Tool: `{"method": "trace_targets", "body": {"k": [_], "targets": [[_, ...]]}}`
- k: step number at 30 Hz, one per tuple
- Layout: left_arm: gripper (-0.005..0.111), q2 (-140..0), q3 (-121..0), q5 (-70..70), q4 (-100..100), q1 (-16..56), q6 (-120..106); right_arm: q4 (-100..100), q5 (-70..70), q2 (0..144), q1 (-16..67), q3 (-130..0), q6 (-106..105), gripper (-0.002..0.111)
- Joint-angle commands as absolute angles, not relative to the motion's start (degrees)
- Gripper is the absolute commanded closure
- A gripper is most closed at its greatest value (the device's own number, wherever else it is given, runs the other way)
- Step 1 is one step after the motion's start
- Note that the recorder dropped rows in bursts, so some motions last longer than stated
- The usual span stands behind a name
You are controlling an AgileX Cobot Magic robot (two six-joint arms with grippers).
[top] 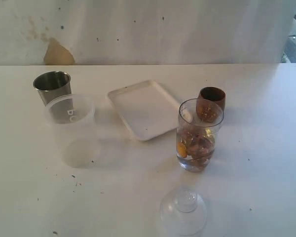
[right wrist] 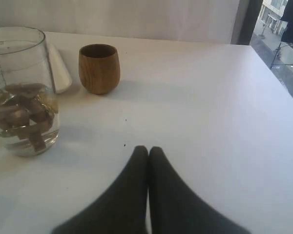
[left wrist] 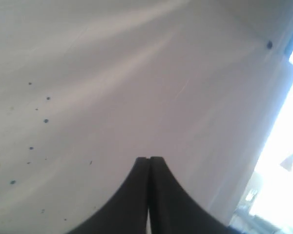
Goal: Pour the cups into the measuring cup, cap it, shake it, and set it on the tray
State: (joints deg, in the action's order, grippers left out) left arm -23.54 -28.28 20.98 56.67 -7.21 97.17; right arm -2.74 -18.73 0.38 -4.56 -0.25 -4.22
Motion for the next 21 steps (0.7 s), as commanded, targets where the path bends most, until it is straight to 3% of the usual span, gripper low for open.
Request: {"method": "trace_targets", "body": {"k": [1,12,21], "targets": [[0.107,-20.15,-23.01,19.78,34.47,-6.48,79.16,-2.97,-18.17,0.0,-4.43,0.0,-4.31,0.108],[0.107,-6.89,-7.64,19.64,11.46,-6.59,23.71,-2.97,-18.17,0.0,-4.43,0.0,-4.31,0.108],[0.107,-5.59,0.0,13.87,2.48,-6.59,9.87,-2.97,-18.17,0.0,-4.43,0.0,-4.31,0.108]]}}
